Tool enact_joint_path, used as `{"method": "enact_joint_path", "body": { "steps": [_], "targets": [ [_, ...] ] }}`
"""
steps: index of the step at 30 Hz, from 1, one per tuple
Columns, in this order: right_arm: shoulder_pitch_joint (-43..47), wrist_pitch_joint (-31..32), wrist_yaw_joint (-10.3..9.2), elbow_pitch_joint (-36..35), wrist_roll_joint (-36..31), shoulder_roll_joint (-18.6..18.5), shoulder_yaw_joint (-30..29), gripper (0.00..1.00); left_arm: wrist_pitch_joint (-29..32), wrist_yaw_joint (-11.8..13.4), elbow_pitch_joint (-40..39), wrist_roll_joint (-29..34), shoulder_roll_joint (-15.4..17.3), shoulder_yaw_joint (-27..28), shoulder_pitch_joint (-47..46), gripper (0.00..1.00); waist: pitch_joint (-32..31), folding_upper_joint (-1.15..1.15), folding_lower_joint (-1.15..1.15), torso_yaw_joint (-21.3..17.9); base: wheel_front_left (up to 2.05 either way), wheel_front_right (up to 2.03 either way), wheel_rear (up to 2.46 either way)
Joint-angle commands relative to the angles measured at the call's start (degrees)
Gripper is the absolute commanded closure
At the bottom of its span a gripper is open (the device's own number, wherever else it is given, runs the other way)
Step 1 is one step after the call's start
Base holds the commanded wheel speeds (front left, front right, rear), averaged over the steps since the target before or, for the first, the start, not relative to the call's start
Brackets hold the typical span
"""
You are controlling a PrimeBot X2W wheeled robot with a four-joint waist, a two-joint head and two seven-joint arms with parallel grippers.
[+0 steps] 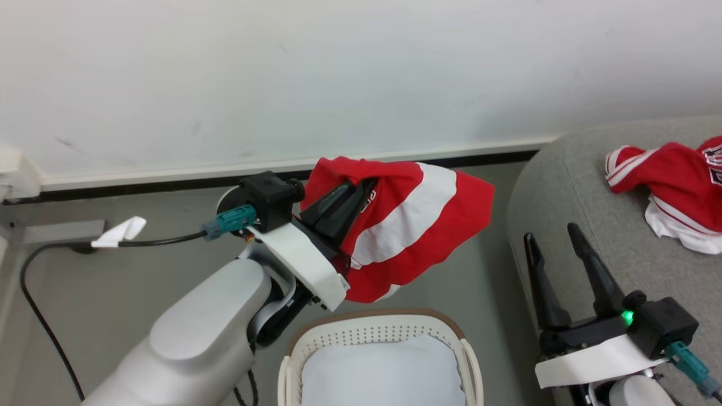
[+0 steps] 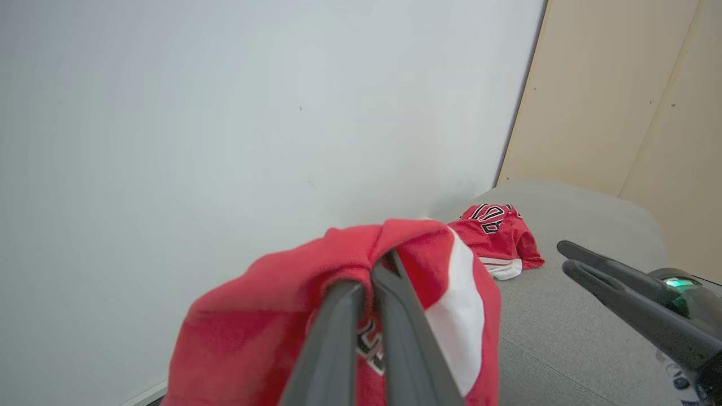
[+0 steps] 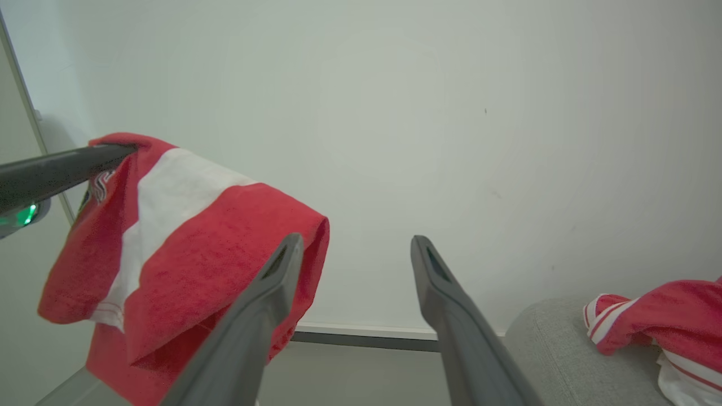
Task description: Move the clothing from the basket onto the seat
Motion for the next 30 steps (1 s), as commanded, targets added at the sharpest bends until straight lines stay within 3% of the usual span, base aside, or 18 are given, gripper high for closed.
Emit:
{"method": "enact_joint_path", "body": {
  "steps": [1, 10, 22, 30],
  "targets": [
    [0.9, -0.2, -0.13, 0.3, 0.6, -0.6, 0.3, 0.0, 0.0, 0.3, -0.5, 1.2, -0.3, 0.4, 0.7, 1.0, -1.7, 0.0, 0.01, 1.5, 0.0, 0.0, 0.0],
    [2.1, -0.2, -0.13, 1.8, 2.4, -0.8, 5.5, 0.0, 0.0, 1.1, -4.5, 4.2, -1.3, 6.7, 2.1, 1.0, -4.7, 0.0, 0.01, 3.3, 0.0, 0.0, 0.0],
    [2.3, -0.2, -0.13, 1.8, 4.4, -2.5, 10.8, 0.0, 0.0, 0.5, -3.4, 5.7, -2.4, 8.4, 4.2, 1.0, -5.9, 0.0, 0.01, 4.0, 0.0, 0.0, 0.0],
    [-0.2, -0.2, -0.13, 2.0, 5.7, -4.3, 19.5, 0.0, 0.0, 0.1, -2.3, 6.4, -3.5, 8.5, 5.6, 1.0, -6.1, 0.0, 0.01, 4.3, 0.0, 0.0, 0.0]
  ]
}}
